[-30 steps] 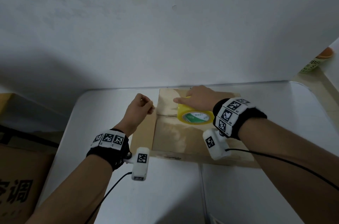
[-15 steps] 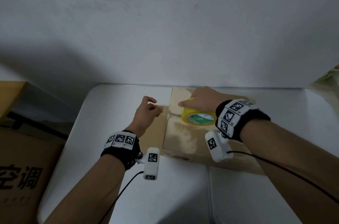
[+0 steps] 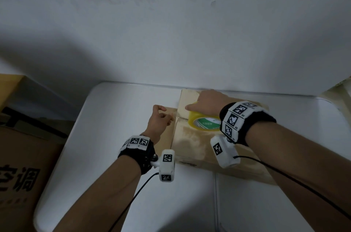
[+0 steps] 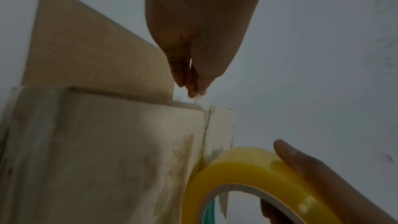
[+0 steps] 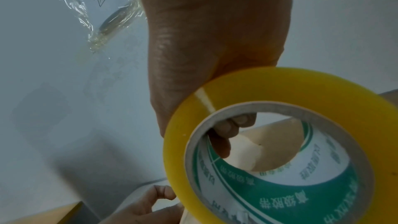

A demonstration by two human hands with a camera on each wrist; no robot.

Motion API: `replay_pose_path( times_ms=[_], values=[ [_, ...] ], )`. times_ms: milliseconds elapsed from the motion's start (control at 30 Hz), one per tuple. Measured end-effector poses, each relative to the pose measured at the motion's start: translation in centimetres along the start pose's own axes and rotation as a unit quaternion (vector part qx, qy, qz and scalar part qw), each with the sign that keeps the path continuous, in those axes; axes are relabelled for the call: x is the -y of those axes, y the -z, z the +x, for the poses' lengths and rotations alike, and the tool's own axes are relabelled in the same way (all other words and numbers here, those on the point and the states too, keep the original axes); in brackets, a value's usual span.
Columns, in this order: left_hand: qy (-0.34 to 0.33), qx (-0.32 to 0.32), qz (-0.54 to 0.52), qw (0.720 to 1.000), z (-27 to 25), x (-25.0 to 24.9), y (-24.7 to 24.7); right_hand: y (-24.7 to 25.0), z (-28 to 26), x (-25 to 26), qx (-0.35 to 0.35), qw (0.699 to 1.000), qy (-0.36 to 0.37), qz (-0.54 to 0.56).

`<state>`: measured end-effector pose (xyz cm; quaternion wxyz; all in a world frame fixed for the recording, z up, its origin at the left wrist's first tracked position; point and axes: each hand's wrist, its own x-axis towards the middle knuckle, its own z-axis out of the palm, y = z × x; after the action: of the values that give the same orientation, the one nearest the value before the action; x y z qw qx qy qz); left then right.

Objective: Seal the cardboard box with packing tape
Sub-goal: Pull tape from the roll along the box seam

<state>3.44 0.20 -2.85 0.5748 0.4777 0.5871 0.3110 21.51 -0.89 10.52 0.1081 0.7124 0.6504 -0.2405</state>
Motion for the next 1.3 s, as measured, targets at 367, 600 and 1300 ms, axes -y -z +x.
replay_pose_path(
  times_ms=[367,600,1300],
  values=[
    [0.118,0.144,0.271,0.944,-0.1,0.2,-0.8,-0.4,0.6,0.2,-0.019,1.000,-0.007,0.009],
    [-0.025,0.142,0.368,0.918,-2.1,-5.2,-0.7,-0.5,1.0,0.3,-0.029,1.000,0.002,0.002],
    [0.172,0.236,0.316,0.903,-0.7,-7.3,-0.6,1.0,-4.8,-6.5,-0.001,0.979,0.045,0.198]
  ],
)
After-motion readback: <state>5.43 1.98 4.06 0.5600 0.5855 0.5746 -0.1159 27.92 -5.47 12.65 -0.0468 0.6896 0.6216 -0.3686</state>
